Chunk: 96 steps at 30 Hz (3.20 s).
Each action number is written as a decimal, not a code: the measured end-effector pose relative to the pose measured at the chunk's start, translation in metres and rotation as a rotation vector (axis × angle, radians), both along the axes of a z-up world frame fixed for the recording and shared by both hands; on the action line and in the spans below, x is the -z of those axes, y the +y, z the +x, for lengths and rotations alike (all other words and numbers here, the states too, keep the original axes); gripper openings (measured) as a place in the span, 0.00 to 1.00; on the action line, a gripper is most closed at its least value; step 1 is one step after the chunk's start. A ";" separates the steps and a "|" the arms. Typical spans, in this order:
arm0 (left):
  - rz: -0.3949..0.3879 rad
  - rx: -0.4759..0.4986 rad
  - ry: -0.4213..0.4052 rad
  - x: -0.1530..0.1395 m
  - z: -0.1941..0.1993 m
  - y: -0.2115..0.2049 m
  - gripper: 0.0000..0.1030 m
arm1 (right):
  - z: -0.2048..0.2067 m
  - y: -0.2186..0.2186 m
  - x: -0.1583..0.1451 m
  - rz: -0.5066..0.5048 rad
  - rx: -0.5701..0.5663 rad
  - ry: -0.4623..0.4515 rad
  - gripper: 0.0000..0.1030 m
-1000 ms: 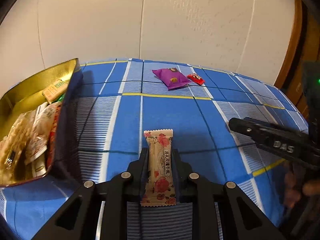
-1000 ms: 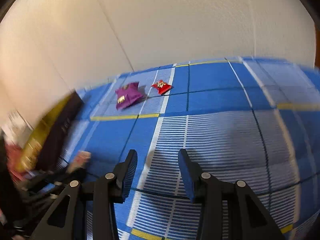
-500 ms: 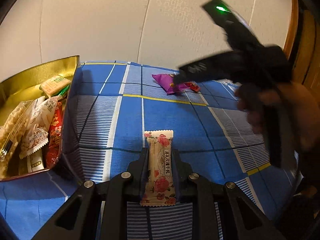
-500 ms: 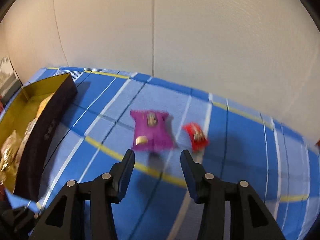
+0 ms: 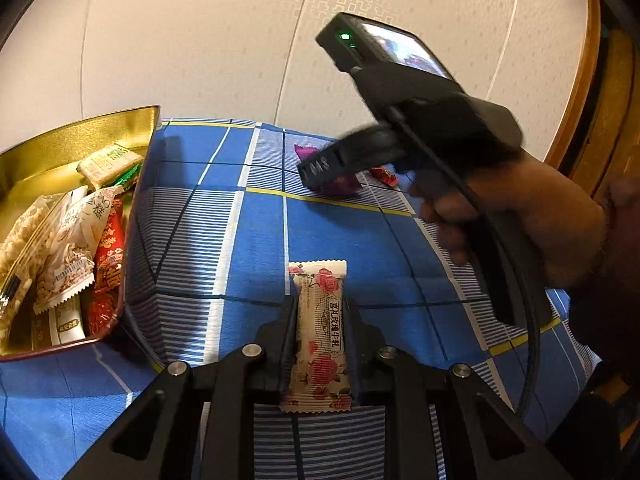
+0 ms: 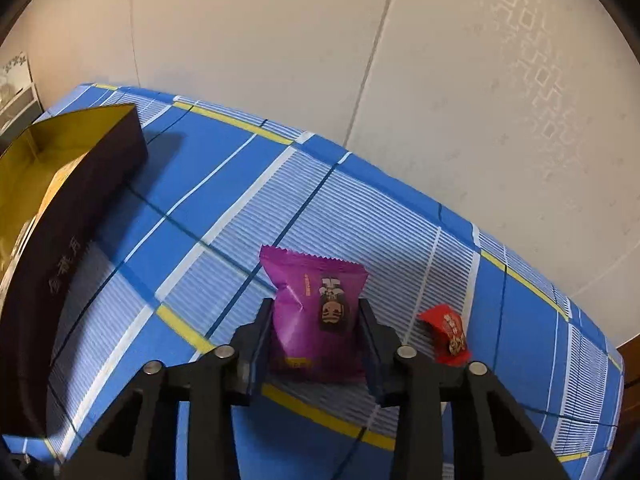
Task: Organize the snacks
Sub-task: 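Grasp the purple packet with the right gripper while the left gripper holds the wafer bar, then carry the wafer bar into the gold tin and open the left gripper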
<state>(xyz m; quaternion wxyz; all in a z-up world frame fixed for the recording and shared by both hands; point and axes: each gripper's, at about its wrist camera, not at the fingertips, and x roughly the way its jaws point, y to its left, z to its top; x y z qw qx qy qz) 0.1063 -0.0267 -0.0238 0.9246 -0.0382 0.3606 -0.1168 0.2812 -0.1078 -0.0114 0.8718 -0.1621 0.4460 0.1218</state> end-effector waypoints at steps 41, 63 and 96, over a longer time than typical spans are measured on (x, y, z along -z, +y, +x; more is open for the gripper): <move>0.121 -0.021 -0.022 0.002 0.000 -0.010 0.21 | -0.134 -0.073 0.008 0.184 0.167 -0.082 0.42; 0.144 -0.008 -0.004 -0.004 0.003 -0.008 0.21 | -0.136 -0.074 0.008 0.201 0.178 -0.089 0.42; 0.107 -0.080 -0.112 -0.112 -0.001 0.033 0.21 | -0.138 -0.075 0.009 0.204 0.178 -0.097 0.43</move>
